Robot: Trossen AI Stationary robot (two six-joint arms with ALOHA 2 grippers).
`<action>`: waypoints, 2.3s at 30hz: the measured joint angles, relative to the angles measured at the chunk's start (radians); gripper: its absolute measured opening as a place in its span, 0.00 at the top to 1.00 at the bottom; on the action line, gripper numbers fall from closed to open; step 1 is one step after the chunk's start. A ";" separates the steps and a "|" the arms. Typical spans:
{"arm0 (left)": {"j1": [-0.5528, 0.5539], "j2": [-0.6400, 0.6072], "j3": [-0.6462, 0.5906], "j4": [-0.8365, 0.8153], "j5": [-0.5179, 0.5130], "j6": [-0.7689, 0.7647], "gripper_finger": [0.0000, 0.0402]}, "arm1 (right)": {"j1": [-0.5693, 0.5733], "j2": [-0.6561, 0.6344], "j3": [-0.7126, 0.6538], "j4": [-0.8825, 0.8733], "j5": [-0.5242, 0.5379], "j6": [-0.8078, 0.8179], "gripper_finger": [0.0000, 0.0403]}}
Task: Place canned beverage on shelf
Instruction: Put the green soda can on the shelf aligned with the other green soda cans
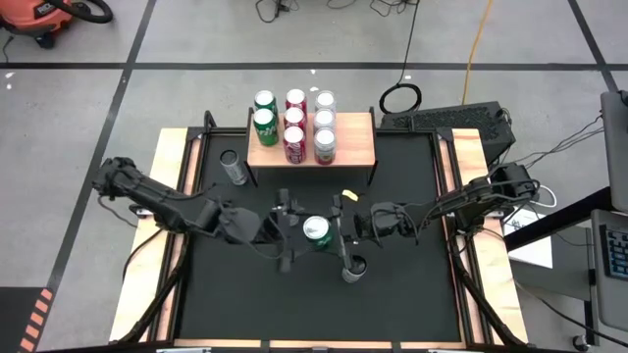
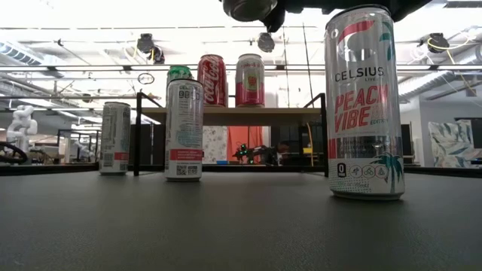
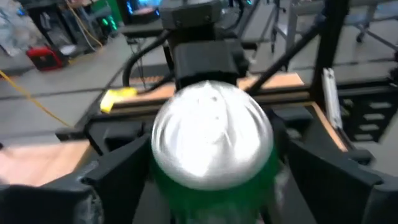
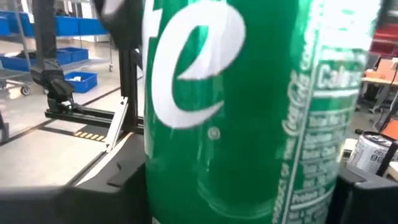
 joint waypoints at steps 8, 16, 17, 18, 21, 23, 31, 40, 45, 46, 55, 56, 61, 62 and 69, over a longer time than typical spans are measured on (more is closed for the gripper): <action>-0.149 -0.191 0.000 -0.317 -0.243 -0.191 0.02 | 0.000 0.000 0.000 -0.052 0.003 0.016 0.32; -0.252 -0.228 -0.012 -0.499 -0.531 -0.448 0.02 | 0.000 0.000 0.000 -0.022 -0.002 0.025 0.32; -0.252 -0.224 -0.025 -0.476 -0.551 -0.471 0.02 | 0.000 0.000 0.000 -0.012 -0.002 0.025 0.32; -0.247 -0.220 -0.040 -0.437 -0.558 -0.475 0.02 | 0.000 0.000 0.000 -0.002 -0.007 0.025 0.32; -0.232 -0.193 -0.086 -0.281 -0.548 -0.390 0.02 | -0.002 0.000 0.000 0.030 -0.046 0.028 0.32; -0.225 -0.173 -0.114 -0.125 -0.512 -0.297 0.02 | -0.002 0.000 0.000 0.056 -0.054 0.027 0.32; -0.195 -0.122 -0.141 0.207 -0.342 -0.057 0.02 | -0.002 -0.001 0.000 0.096 -0.053 0.028 0.32; -0.131 -0.102 -0.141 0.225 -0.273 -0.066 0.02 | 0.000 -0.001 0.000 0.106 -0.054 0.023 0.31; -0.093 -0.090 -0.141 0.244 -0.178 -0.116 0.02 | 0.000 -0.001 0.000 0.109 -0.054 0.018 0.31; -0.086 -0.089 -0.142 0.245 -0.169 -0.116 0.02 | 0.000 -0.001 0.000 0.108 -0.054 0.015 0.31; -0.023 -0.049 -0.141 0.298 -0.096 -0.110 0.00 | 0.000 -0.001 0.000 0.102 -0.053 0.005 0.31; -0.021 -0.043 -0.141 0.303 -0.088 -0.109 0.00 | 0.000 -0.001 0.000 0.102 -0.053 0.005 0.31; -0.011 -0.018 -0.141 0.356 -0.084 -0.066 0.00 | 0.000 -0.002 0.000 0.102 -0.053 0.003 0.31; -0.011 -0.015 -0.141 0.369 -0.084 -0.057 0.00 | 0.000 -0.002 0.000 0.102 -0.053 0.002 0.31; -0.002 -0.007 -0.141 0.404 -0.042 -0.035 0.00 | 0.000 -0.002 0.000 0.096 -0.053 0.002 0.31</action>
